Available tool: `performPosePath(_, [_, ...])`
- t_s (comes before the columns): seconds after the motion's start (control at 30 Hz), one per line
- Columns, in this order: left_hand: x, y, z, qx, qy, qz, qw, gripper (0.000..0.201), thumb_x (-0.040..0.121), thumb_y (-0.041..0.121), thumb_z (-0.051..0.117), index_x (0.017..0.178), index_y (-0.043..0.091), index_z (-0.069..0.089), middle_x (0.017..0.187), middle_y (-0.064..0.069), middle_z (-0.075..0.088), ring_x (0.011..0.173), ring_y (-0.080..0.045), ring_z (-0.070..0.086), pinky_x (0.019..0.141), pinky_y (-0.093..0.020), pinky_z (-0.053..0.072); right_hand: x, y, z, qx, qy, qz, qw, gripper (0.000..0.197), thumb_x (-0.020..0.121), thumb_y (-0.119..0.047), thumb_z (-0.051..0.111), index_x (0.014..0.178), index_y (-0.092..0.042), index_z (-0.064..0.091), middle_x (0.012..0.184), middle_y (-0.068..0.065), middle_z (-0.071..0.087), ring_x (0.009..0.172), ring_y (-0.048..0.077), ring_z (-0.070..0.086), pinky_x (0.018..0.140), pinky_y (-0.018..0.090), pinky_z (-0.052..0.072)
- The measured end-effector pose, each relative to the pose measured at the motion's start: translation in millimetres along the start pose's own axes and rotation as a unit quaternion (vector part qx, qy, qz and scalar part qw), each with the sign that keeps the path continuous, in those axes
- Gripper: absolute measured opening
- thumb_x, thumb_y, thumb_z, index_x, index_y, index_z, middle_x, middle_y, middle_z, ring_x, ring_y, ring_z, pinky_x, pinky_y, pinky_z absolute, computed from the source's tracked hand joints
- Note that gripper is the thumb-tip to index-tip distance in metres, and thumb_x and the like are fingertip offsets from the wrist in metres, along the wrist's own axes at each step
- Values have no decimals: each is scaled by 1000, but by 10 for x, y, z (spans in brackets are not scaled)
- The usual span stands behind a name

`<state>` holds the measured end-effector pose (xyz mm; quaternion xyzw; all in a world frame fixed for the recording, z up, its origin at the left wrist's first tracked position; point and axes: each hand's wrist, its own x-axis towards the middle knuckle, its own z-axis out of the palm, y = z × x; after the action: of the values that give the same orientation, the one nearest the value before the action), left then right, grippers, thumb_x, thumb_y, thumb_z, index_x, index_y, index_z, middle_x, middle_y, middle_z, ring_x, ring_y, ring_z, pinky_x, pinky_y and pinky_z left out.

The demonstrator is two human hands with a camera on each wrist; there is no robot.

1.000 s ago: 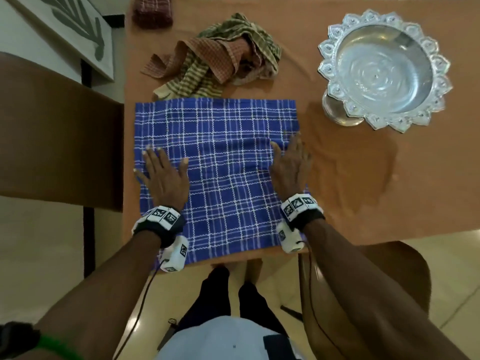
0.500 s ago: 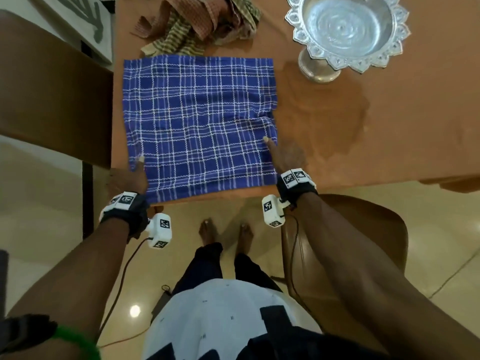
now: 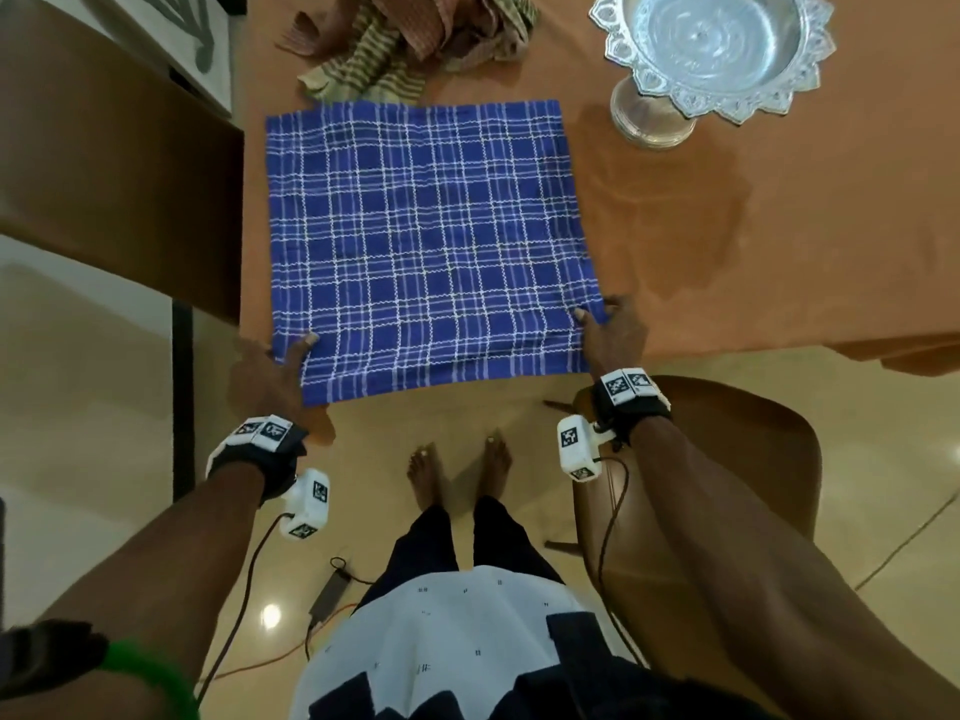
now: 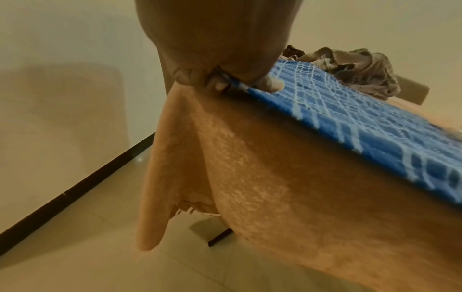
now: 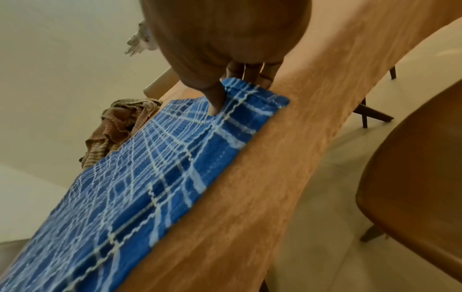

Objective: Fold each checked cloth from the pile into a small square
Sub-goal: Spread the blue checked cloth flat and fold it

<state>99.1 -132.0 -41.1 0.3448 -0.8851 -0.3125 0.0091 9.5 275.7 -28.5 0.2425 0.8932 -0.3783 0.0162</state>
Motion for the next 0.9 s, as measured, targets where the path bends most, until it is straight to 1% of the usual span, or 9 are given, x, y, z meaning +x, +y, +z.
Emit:
performPosePath(0.07, [46, -74, 0, 11, 0, -2, 1000, 82, 71, 91, 51, 110, 19, 59, 93, 0, 69, 76, -23, 67, 69, -45, 58, -82, 40, 37, -6, 18, 3, 1000, 37, 91, -26, 69, 119, -5, 57, 91, 13, 63, 78, 28, 56, 66, 34, 40])
performPosePath(0.17, [-146, 185, -157, 85, 24, -10, 996, 79, 82, 82, 48, 113, 9, 53, 95, -10, 63, 82, -31, 62, 67, -40, 47, -176, 8, 67, -34, 69, 40, 996, 30, 95, -25, 63, 117, -6, 55, 100, 17, 67, 90, 33, 63, 69, 33, 40])
performPosePath(0.27, [-264, 436, -243, 144, 90, -2, 985, 72, 94, 66, 44, 127, 2, 47, 120, -21, 57, 108, -38, 54, 84, -46, 40, -195, -174, 108, -164, 159, 49, 972, 34, 96, -31, 57, 122, -8, 53, 119, 13, 59, 110, 31, 55, 90, 42, 41])
performPosePath(0.33, [-113, 522, -142, 139, 91, 62, 984, 71, 95, 68, 36, 129, 8, 48, 127, -18, 55, 115, -36, 50, 92, -46, 38, -204, -391, 248, -201, 171, -9, 965, 38, 98, -34, 53, 125, -7, 53, 124, 15, 57, 114, 33, 52, 95, 47, 40])
performPosePath(0.43, [191, 738, 240, 113, 5, 210, 971, 61, 99, 61, 41, 132, 11, 51, 131, -14, 57, 120, -35, 51, 99, -51, 40, -248, -806, 680, -221, 39, -212, 951, 45, 101, -33, 48, 134, -3, 50, 139, 19, 50, 129, 36, 45, 106, 51, 36])
performPosePath(0.53, [372, 1172, 693, 72, -80, 294, 950, 55, 105, 47, 37, 144, 9, 46, 148, -14, 47, 137, -32, 43, 113, -51, 32, -280, -1184, 1213, -194, -152, -328, 912, 51, 104, -21, 42, 151, -6, 30, 161, 17, 21, 150, 34, 15, 122, 50, 15])
performPosePath(0.67, [646, 1226, 939, 119, -92, 201, 968, 64, 106, 48, 26, 157, 11, 20, 165, -12, 10, 153, -26, 6, 124, -47, 2, -13, -1219, 1446, -202, -207, -333, 898, 56, 107, -33, 33, 156, -8, 19, 165, 13, 7, 152, 30, -1, 123, 51, 4])
performPosePath(0.8, [781, 769, 629, 189, 2, 98, 977, 78, 101, 64, 16, 159, 12, 11, 166, -12, 5, 153, -27, 4, 122, -54, 8, 428, -641, 875, -228, -87, -194, 950, 68, 105, -52, 21, 157, -9, 12, 166, 9, 1, 153, 25, -4, 124, 49, 4])
performPosePath(0.9, [973, 918, 535, 241, 20, 115, 964, 79, 103, 61, 15, 157, 4, 15, 165, -17, 7, 153, -32, 4, 122, -54, 6, 661, -814, 858, -234, -73, -172, 954, 73, 104, -54, 17, 157, -6, 3, 165, 10, -5, 152, 25, -9, 124, 45, -1])
